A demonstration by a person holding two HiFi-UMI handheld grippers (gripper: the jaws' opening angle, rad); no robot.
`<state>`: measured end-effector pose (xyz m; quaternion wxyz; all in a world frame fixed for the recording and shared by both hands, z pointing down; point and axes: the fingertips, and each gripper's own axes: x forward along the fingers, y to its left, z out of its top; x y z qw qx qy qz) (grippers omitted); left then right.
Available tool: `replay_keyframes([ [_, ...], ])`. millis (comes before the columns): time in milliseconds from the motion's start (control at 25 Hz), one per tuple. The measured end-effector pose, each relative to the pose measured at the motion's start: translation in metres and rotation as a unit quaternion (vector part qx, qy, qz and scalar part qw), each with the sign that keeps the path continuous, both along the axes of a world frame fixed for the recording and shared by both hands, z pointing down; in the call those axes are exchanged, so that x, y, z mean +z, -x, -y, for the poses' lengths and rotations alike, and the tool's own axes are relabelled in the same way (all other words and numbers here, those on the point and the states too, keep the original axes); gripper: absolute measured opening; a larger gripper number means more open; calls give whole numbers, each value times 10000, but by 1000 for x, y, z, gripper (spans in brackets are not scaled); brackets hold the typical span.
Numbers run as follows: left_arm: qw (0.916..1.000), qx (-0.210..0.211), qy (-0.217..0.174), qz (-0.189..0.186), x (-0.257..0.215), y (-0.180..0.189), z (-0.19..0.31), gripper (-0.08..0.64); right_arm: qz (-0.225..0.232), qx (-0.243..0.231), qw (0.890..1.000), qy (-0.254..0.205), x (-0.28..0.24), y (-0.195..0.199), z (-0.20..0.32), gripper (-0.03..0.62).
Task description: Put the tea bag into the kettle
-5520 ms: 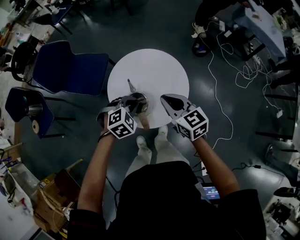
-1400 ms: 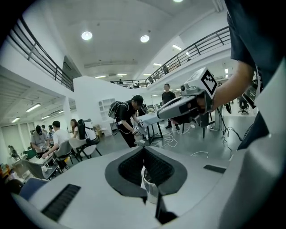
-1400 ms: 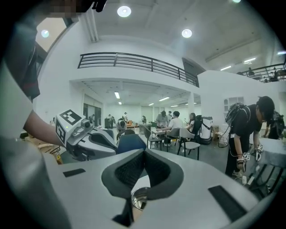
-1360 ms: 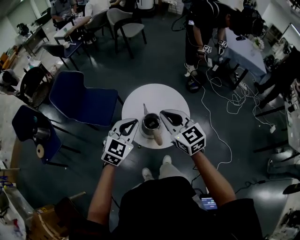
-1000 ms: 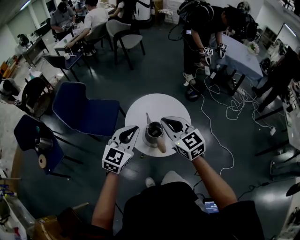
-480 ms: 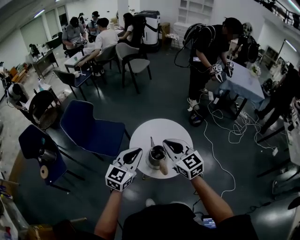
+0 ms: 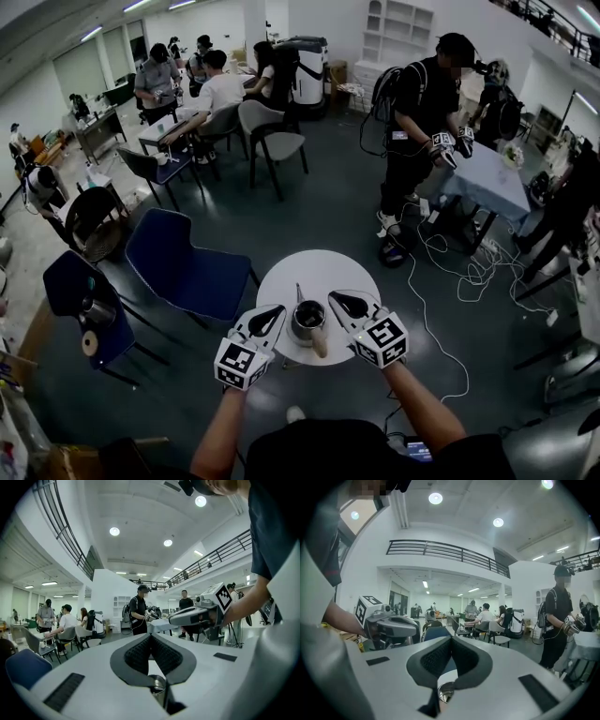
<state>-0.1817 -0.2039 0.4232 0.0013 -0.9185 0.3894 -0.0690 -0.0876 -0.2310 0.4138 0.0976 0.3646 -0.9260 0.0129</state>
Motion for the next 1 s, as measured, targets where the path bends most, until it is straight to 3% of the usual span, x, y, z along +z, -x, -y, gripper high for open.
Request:
replay_keyframes([
  [1000, 9992, -37, -359, 163, -32, -126, -108, 15, 279, -244, 9991, -224, -24, -106, -113, 17],
])
